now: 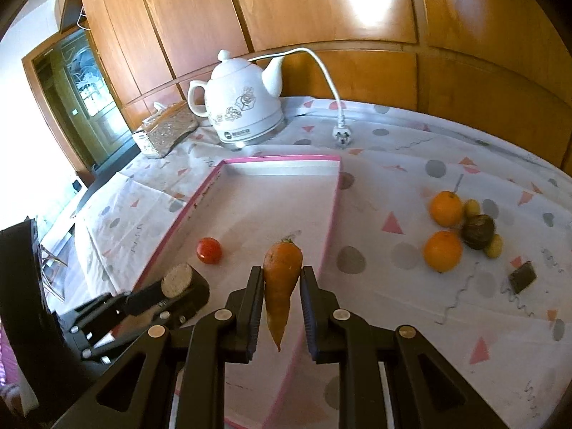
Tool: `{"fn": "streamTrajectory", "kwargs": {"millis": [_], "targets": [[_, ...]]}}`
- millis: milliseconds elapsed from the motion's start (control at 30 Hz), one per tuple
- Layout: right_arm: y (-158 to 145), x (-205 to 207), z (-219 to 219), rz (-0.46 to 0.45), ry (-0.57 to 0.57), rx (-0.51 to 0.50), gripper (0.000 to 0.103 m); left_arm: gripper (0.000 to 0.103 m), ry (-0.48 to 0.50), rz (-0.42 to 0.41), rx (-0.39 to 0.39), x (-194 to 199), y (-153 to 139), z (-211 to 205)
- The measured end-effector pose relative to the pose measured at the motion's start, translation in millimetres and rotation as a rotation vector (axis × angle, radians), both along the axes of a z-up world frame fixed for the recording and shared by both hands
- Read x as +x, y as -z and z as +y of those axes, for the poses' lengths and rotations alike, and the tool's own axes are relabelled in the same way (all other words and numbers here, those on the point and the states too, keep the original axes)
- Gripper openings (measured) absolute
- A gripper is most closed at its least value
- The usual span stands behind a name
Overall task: Organize fruits
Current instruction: 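Carry the log piece and carrot into the tray and release both, then move both grippers back toward the remaining oranges and potatoes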
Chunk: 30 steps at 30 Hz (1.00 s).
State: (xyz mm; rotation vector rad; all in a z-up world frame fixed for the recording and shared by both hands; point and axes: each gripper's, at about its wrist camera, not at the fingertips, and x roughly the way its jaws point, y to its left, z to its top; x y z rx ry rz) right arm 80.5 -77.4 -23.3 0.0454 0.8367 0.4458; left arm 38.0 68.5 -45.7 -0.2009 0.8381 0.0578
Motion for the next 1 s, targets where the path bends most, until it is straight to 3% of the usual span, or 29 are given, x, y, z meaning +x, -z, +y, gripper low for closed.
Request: {"fn": "streamTrajectory", "kwargs": {"millis": [133,400,533,1000], "targets": [[0.5,2.2,6.5,-0.002,-0.005,0.02,0.03,0.045,-0.015,-0.016,0.007,-3.4,-2.8,2.4],[8.4,-6.6,-5.8,-0.001,0.052,0.017,0.032,0.05,-0.024,-0.034,0.001,-6.1,-7.2,5.2],[18.4,-11.8,-31.4,0.016,0.137,0.018,0.032,0.058,-0.013,-0.042,-0.032,-8.4,-8.4,1.6],[44.1,-18.8,-120.1,0.067,0.381,0.008,0.032,0.058,0.096,-0.052,0.014,-4.8,-14.0,-35.0]]}}
